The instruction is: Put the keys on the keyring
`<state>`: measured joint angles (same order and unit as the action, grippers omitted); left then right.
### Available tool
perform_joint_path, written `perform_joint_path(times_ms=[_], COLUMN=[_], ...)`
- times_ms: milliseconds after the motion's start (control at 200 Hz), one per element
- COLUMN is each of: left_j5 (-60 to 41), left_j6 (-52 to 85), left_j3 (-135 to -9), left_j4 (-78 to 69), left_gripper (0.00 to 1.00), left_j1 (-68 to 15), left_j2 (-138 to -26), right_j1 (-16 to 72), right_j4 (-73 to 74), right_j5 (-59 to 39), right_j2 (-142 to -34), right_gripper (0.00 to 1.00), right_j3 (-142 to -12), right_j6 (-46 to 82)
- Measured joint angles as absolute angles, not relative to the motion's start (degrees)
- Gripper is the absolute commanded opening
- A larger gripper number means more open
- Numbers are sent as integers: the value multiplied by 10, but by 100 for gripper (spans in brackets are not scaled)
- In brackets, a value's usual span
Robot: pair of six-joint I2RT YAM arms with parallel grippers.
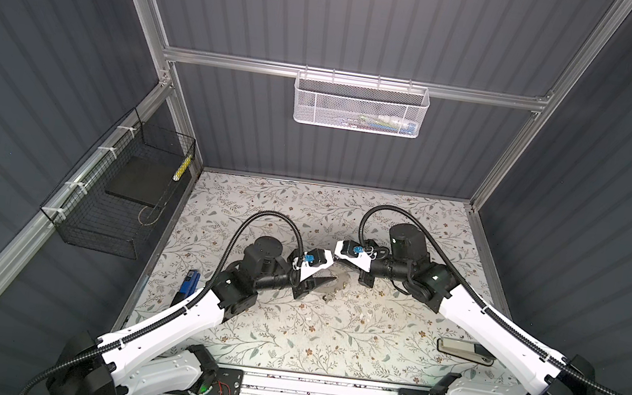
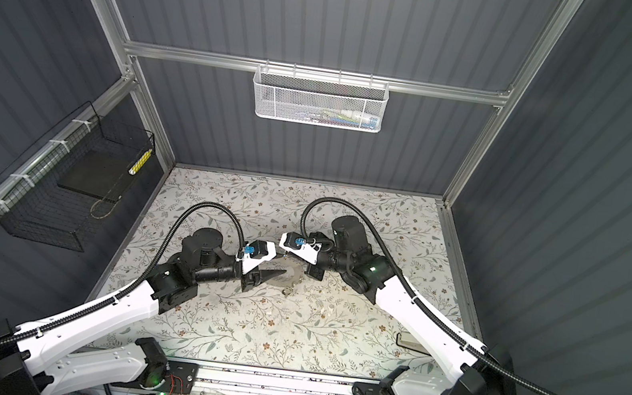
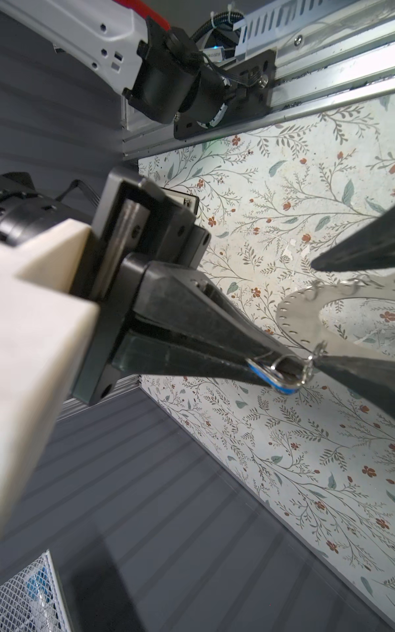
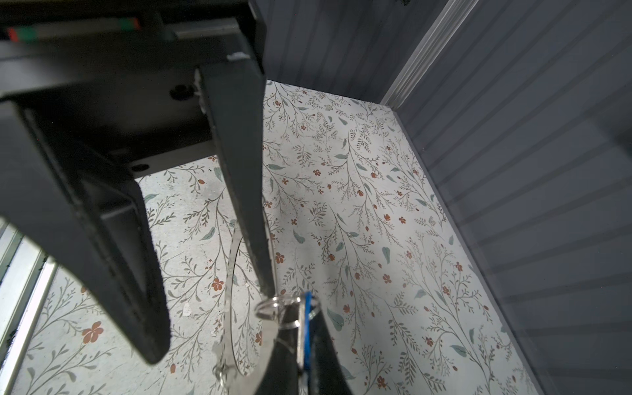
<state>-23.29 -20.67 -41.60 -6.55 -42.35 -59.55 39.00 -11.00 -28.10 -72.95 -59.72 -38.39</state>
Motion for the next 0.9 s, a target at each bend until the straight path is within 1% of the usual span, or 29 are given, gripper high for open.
perform_joint_path(times_ms=[230,590,755,900], left_j5=[-208,-175,-159,-125], left_j6=[-210,-201,-189,-180], left_j3=[-415,-410,-410,-410], left_j4=[-65,-84,-103,-104], left_gripper=[37,39,38,37], left_j1=[-423,-423,-423,-423], left_j2=[-598,-620,-628,-628], right_j1=[390,390,390,390], right_j4=[-95,-91,-92,-98], right_j5=[-280,-278,-278,-271], right_j2=[-727,-727,-727,-727], right_gripper=[3,4,5,5], right_j3=[-592,-591,-591,-591], right_j6=[-397,-406,-405,-406])
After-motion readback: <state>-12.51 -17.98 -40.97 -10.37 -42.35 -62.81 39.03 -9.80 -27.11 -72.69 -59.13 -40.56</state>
